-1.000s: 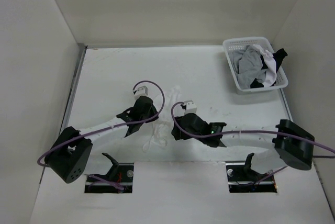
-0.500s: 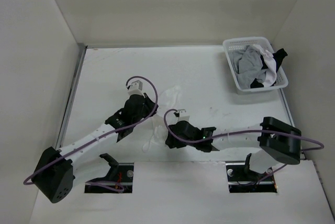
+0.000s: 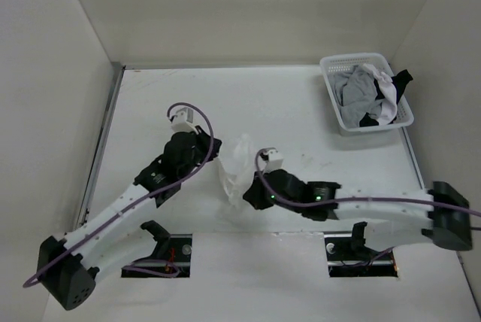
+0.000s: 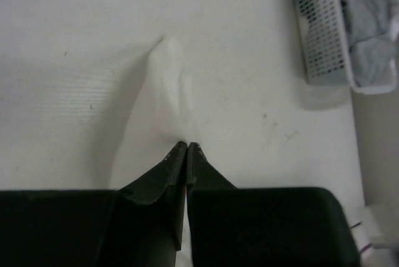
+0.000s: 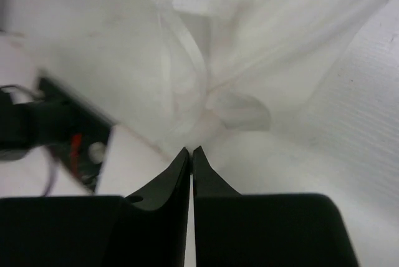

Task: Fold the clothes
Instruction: Flatten the tank top out

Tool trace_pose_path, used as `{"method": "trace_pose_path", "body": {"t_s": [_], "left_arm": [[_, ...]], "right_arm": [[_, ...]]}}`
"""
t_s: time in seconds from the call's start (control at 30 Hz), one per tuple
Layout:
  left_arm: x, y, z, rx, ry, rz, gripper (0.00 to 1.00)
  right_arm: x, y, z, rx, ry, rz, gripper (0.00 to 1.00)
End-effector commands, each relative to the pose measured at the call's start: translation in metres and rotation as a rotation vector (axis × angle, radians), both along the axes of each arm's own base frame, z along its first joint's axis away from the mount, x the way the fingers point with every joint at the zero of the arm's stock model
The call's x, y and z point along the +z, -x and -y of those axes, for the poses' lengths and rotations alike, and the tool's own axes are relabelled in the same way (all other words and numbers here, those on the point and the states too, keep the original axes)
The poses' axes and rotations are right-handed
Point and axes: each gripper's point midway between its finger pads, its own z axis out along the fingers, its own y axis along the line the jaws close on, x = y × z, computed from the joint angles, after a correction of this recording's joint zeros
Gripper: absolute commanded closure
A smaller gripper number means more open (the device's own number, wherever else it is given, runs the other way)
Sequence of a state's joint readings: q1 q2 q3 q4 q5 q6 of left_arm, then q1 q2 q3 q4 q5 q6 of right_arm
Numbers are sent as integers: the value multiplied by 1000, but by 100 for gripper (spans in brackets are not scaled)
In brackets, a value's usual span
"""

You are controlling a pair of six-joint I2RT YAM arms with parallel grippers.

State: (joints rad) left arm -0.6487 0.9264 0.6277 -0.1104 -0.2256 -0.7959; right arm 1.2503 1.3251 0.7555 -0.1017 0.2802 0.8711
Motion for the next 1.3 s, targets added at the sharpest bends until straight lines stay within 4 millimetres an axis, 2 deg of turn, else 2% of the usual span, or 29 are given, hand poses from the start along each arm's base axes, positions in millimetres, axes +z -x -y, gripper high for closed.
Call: {"method": "trace_pose_path", "body": {"t_s": [0.0,0.13,0.23,0.3,0.33,0.37,0.43,0.5,0.57,0.6,0.67,0.73,0.77,0.83,0.9,0.93,1.0,1.1,1.13,1.2,1.27], "left_arm": [[102,2,-14,48,106,222,100],[165,24,-39,102,164,347,100],[200,42,-58,139,192,413,100],[209,50,-65,153,197,428,100],[209,53,-66,157,198,427,100],[207,54,-66,157,191,422,100],[194,53,-65,166,170,396,100],[175,51,-58,159,146,357,100],[150,48,-46,143,139,307,100],[137,47,-39,130,139,276,100],[108,41,-28,125,115,219,100],[80,33,-21,132,95,173,100],[66,29,-18,136,88,151,100],[50,23,-7,115,88,119,100],[47,16,0,90,97,117,100],[47,14,3,80,103,117,100],[49,11,5,69,109,119,100],[51,11,2,72,106,126,100],[52,11,-1,79,104,129,100],[53,12,-7,91,106,134,100],[52,12,-13,103,103,133,100]], "right_arm": [[109,2,31,-15,-162,162,94],[200,12,79,-23,-349,267,94],[245,18,101,-22,-444,320,94],[262,21,107,-9,-478,339,91],[264,22,107,-3,-479,342,90],[261,22,104,3,-469,340,89],[239,6,97,-23,-385,333,87],[212,-7,87,-39,-319,288,87],[172,-16,72,-26,-253,227,85],[155,-30,72,-66,-226,213,83],[117,-60,81,-170,-143,180,78],[90,-93,103,-303,-63,177,74],[82,-106,111,-354,-45,183,73],[83,-123,117,-409,-51,215,64],[87,-121,97,-353,-73,235,48],[85,-118,87,-310,-67,237,45],[71,-108,60,-204,-43,206,47],[46,-101,21,-95,-25,161,68],[38,-102,12,-79,-16,148,70],[23,-110,-3,-72,-3,132,66],[14,-115,-18,-54,-4,131,54]]}}
